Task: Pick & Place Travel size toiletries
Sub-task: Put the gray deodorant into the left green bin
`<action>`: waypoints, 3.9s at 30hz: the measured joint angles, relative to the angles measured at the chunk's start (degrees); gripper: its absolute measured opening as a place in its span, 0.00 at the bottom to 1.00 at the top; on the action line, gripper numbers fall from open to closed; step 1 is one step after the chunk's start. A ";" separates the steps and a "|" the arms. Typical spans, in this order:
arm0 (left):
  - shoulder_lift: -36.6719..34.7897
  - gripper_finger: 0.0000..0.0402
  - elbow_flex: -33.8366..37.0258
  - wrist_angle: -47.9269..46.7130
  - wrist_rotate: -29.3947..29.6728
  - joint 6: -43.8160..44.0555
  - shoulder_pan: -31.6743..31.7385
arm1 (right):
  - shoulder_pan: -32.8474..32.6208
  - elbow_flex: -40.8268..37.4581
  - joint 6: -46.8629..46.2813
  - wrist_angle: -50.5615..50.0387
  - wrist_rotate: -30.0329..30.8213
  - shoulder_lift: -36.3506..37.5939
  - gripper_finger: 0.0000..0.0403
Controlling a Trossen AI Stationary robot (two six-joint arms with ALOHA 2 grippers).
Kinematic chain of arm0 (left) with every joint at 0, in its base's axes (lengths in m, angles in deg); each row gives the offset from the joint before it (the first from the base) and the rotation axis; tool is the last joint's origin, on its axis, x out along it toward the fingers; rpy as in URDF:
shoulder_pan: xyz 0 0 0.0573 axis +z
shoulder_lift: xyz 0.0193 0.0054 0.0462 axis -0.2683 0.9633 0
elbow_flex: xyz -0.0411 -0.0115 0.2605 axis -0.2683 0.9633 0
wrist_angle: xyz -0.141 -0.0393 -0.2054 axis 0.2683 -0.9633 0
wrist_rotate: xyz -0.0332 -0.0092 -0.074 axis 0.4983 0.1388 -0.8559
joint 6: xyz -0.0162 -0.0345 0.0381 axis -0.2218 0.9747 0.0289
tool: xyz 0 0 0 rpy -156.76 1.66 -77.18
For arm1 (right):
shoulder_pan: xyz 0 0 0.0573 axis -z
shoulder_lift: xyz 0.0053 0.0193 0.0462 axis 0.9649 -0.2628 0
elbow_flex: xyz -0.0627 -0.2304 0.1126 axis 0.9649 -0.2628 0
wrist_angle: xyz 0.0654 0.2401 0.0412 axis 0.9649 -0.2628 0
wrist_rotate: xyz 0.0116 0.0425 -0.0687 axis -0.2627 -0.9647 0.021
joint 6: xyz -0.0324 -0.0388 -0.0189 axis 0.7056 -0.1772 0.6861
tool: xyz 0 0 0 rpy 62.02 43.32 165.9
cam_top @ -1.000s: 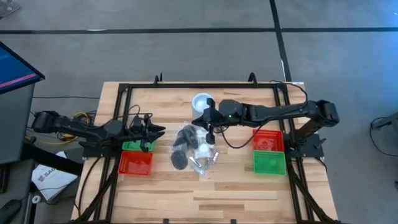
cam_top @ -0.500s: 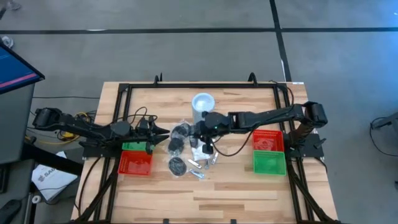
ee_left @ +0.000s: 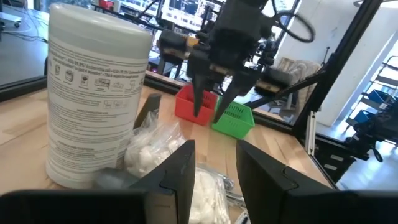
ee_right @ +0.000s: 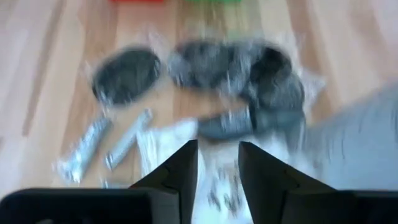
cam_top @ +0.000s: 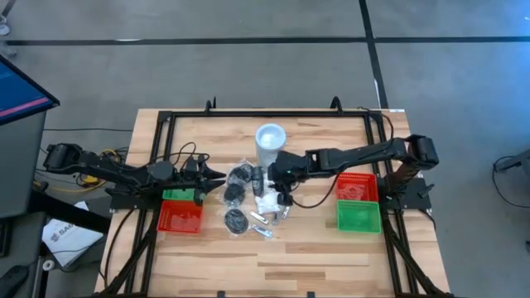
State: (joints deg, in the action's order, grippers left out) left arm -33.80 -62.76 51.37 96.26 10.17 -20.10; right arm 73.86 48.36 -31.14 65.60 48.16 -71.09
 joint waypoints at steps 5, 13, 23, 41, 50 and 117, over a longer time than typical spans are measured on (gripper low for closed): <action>0.00 0.27 0.02 0.04 -0.07 0.01 0.00 | 0.11 -2.58 -0.98 -0.95 0.27 3.50 0.31; 0.00 0.27 0.09 0.28 -0.29 0.03 0.00 | 0.75 -9.67 -2.03 0.93 1.01 10.57 0.35; 0.00 0.27 0.09 0.76 -0.27 0.23 0.00 | 5.00 -13.59 -2.64 0.83 4.14 13.89 0.43; -0.02 0.27 0.09 0.74 0.01 0.25 0.00 | 10.65 -13.57 0.62 0.22 3.96 13.58 0.55; -0.01 0.27 0.09 0.72 -0.04 0.25 0.00 | 11.56 -13.59 1.64 -0.53 3.93 13.58 0.55; -0.01 0.27 0.11 0.72 -0.32 0.27 0.00 | 11.86 -21.56 -1.50 15.87 3.21 0.58 0.41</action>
State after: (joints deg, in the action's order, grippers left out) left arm -33.81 -62.65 52.09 95.94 10.44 -20.10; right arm 85.73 26.80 -32.64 81.47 51.38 -70.51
